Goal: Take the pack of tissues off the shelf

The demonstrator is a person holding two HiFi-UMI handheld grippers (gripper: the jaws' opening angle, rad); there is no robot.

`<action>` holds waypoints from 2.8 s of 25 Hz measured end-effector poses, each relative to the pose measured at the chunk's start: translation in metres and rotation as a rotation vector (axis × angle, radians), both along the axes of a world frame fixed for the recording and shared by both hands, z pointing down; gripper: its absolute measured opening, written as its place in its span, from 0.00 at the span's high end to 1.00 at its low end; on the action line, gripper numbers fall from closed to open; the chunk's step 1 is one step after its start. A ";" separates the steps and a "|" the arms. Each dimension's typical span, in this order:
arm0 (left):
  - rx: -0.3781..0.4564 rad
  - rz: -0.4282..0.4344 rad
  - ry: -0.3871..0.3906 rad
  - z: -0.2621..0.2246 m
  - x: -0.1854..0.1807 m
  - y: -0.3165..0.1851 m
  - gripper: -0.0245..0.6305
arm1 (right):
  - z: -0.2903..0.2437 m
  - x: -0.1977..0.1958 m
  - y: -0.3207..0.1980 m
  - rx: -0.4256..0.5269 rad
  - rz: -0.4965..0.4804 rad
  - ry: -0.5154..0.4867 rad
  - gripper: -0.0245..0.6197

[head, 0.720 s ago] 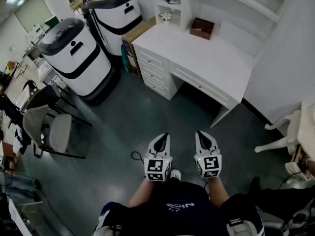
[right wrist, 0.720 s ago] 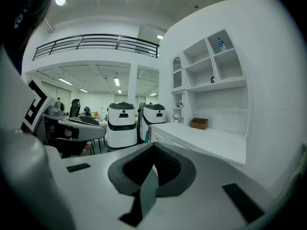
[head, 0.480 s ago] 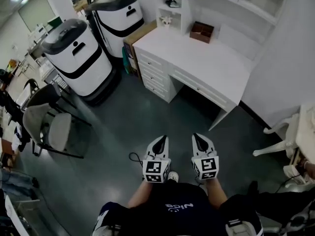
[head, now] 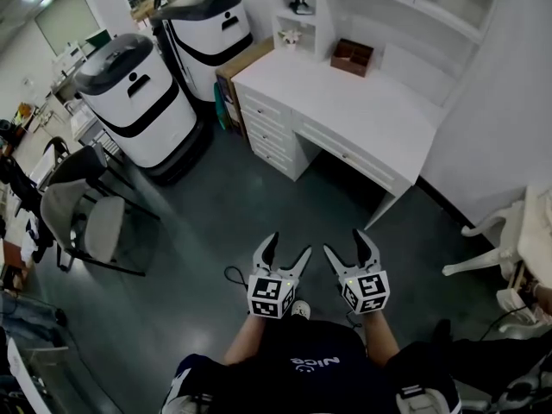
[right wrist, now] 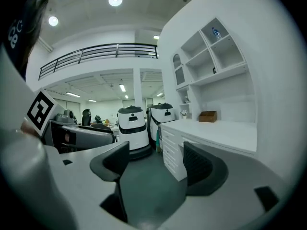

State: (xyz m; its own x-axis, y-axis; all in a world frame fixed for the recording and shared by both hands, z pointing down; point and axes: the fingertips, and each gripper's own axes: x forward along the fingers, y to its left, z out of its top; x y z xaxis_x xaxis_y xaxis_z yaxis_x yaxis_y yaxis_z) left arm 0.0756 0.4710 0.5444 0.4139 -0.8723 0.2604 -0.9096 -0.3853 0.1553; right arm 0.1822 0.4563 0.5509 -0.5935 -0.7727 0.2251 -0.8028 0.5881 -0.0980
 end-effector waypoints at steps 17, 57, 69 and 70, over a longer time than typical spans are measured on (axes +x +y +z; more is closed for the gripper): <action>0.000 0.060 0.044 0.015 -0.005 -0.040 0.44 | 0.014 -0.014 -0.035 -0.005 0.027 0.055 0.44; 0.053 0.078 -0.011 0.003 -0.142 -0.340 0.44 | 0.017 -0.119 -0.318 0.021 0.155 0.159 0.46; -0.028 -0.017 -0.059 0.021 -0.145 -0.452 0.44 | 0.028 -0.117 -0.465 0.001 0.061 0.124 0.48; -0.020 -0.023 -0.058 0.019 -0.145 -0.467 0.44 | 0.027 -0.117 -0.480 0.004 0.054 0.124 0.48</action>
State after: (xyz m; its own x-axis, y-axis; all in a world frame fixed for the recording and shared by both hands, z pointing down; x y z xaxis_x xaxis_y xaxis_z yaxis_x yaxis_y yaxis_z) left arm -0.0693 0.0045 0.5636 0.3771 -0.8759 0.3011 -0.9261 -0.3610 0.1095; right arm 0.0652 -0.0235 0.5777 -0.5189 -0.8037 0.2914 -0.8391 0.5440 0.0062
